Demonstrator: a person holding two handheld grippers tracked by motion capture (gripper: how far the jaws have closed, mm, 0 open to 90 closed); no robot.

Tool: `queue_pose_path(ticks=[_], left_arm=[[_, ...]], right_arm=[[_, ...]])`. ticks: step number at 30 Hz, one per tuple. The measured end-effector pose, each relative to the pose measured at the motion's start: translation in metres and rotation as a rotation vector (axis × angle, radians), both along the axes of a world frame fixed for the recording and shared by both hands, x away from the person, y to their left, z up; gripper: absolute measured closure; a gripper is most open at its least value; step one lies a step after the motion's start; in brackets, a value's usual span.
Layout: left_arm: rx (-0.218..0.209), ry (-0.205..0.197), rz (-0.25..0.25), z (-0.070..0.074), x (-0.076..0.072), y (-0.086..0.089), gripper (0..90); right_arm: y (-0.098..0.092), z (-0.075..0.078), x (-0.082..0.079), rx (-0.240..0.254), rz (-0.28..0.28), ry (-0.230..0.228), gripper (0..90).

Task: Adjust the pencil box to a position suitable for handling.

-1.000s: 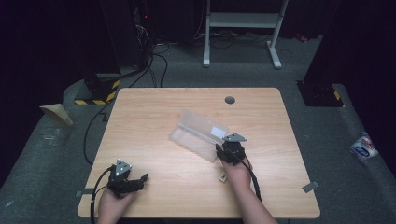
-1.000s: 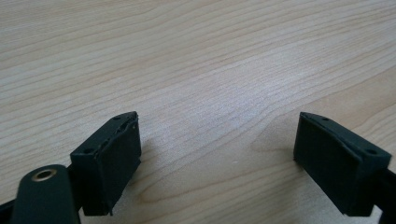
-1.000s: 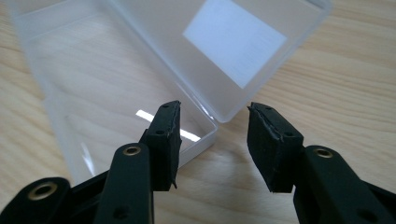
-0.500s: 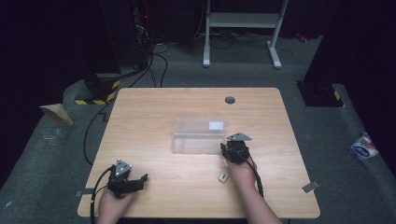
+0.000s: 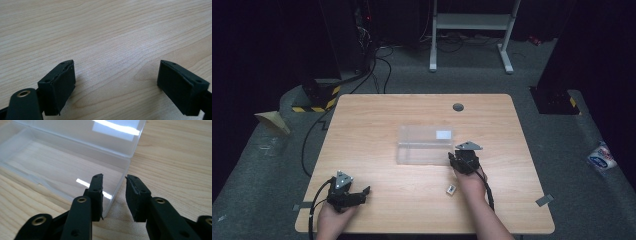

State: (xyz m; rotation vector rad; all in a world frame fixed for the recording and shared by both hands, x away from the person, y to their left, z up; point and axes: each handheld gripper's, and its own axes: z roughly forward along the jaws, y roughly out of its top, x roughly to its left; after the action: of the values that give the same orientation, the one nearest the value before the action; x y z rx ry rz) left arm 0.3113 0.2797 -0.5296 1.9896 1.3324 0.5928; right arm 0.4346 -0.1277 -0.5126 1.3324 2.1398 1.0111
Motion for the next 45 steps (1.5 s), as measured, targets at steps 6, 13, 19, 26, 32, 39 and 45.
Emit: queue_pose_path(ticks=[6,13,19,26,32,39,45], left_arm=[[-0.001,0.002,-0.014,0.0,0.001,0.0,14.7],[-0.006,0.006,-0.041,0.0,0.001,0.001,14.7],[-0.007,-0.004,-0.026,0.0,-0.002,0.002,18.1],[-0.011,-0.005,-0.02,0.0,-0.002,0.002,18.2],[-0.012,-0.007,-0.027,0.0,0.001,0.002,17.7],[-0.008,-0.006,-0.027,0.0,0.001,0.001,17.6],[-0.008,-0.006,-0.028,0.0,0.001,0.001,17.6]], right_arm=[[-0.01,0.015,-0.02,0.029,0.028,-0.045,54.1],[-0.025,0.022,-0.052,0.05,0.075,-0.055,52.8],[-0.033,0.019,-0.081,0.055,0.095,-0.07,50.4],[-0.038,0.012,-0.102,0.045,0.105,-0.07,50.0],[-0.041,0.009,-0.115,0.033,0.112,-0.072,49.6],[-0.039,0.008,-0.121,0.038,0.154,-0.066,48.9],[-0.027,0.003,-0.119,0.037,0.188,-0.036,48.4]])
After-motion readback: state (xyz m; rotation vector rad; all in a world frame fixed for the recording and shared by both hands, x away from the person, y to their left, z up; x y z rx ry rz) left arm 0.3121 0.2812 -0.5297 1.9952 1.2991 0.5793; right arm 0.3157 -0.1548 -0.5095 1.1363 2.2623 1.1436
